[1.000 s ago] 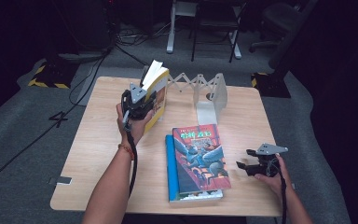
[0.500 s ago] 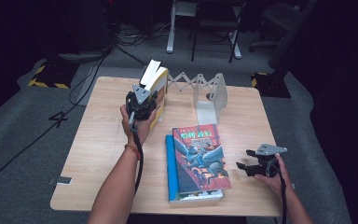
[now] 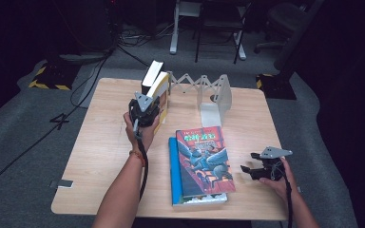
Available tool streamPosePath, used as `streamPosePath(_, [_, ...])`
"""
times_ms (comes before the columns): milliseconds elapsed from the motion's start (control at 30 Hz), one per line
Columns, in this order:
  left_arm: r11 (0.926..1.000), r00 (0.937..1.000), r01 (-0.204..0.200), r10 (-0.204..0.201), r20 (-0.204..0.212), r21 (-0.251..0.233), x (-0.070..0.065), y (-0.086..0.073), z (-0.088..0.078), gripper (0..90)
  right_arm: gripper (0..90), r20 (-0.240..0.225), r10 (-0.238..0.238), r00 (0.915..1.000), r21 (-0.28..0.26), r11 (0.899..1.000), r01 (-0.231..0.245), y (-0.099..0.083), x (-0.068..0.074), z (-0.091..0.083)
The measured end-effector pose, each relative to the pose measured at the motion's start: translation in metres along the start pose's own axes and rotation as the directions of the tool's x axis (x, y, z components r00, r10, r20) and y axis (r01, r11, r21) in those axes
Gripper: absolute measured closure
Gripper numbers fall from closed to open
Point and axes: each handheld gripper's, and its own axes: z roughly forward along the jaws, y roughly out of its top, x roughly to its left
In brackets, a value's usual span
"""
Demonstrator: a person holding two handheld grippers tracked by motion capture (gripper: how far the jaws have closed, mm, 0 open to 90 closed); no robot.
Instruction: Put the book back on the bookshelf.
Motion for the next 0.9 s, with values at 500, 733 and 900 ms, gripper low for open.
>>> streamPosePath(500, [0.9995,0.9998,0.007,-0.007,0.017,0.032,0.001,-0.018,-0.003,66.8,26.1,-0.017,-0.025,0.9995,0.025,0.999,0.025,0.000,0.006,0.003])
streamPosePath(733, [0.9975,0.9989,0.043,-0.044,0.015,0.056,0.002,-0.037,-0.005,63.3,26.0,-0.019,-0.024,0.9995,0.034,0.999,0.024,-0.002,0.005,0.003])
streamPosePath(900, [0.9944,0.9977,0.064,-0.065,0.018,0.085,0.004,-0.051,-0.006,57.4,25.9,-0.020,-0.027,0.9994,0.047,0.998,0.028,-0.002,0.006,0.005])
